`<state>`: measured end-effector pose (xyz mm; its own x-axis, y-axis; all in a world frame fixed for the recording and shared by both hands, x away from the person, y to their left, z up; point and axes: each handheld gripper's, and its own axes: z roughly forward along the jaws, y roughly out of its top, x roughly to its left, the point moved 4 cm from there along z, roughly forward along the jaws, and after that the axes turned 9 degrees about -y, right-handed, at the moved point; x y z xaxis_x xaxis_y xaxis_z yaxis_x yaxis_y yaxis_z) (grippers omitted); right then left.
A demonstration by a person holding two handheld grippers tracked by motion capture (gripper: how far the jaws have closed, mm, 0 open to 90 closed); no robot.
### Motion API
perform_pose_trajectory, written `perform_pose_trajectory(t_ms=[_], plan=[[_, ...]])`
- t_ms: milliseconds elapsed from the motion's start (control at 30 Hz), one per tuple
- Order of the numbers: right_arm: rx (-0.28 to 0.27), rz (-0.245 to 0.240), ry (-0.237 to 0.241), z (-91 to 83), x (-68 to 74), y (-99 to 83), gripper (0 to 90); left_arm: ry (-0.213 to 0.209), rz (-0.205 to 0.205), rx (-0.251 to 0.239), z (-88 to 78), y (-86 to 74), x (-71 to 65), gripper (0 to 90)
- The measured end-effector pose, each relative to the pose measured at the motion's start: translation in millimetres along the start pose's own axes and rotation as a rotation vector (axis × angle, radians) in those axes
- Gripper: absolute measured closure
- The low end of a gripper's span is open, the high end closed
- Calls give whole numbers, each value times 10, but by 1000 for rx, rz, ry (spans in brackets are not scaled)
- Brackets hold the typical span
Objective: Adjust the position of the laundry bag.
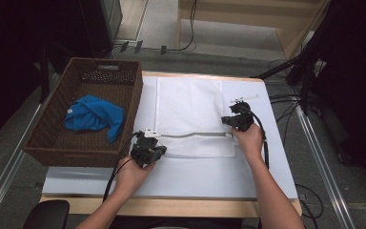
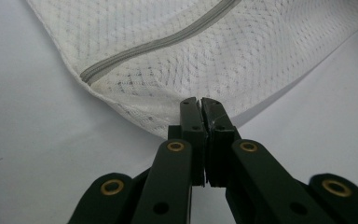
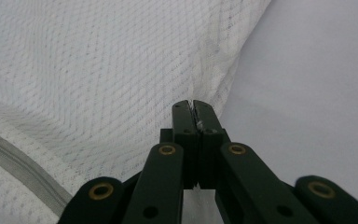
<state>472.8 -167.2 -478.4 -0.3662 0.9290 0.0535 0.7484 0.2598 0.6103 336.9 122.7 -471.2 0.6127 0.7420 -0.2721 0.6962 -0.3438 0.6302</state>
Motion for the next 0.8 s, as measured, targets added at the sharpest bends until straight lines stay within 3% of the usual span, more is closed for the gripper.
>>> perform_pose_trajectory(t_ms=[33, 100, 233, 500, 800], plan=[[5, 1, 9, -18, -8, -29, 900, -22, -1, 9, -20, 8, -18, 896], [15, -7, 8, -51, -17, -51, 900, -24, 5, 19, -22, 18, -39, 896], [12, -19, 10, -150, -50, -129, 900, -30, 64, 48, -92, 48, -128, 896], [32, -15, 11, -245, -101, -287, 900, -101, 76, 71, -98, -22, -288, 896], [35, -15, 15, -354, -100, -451, 900, -132, 88, 85, -143, -130, -383, 895]])
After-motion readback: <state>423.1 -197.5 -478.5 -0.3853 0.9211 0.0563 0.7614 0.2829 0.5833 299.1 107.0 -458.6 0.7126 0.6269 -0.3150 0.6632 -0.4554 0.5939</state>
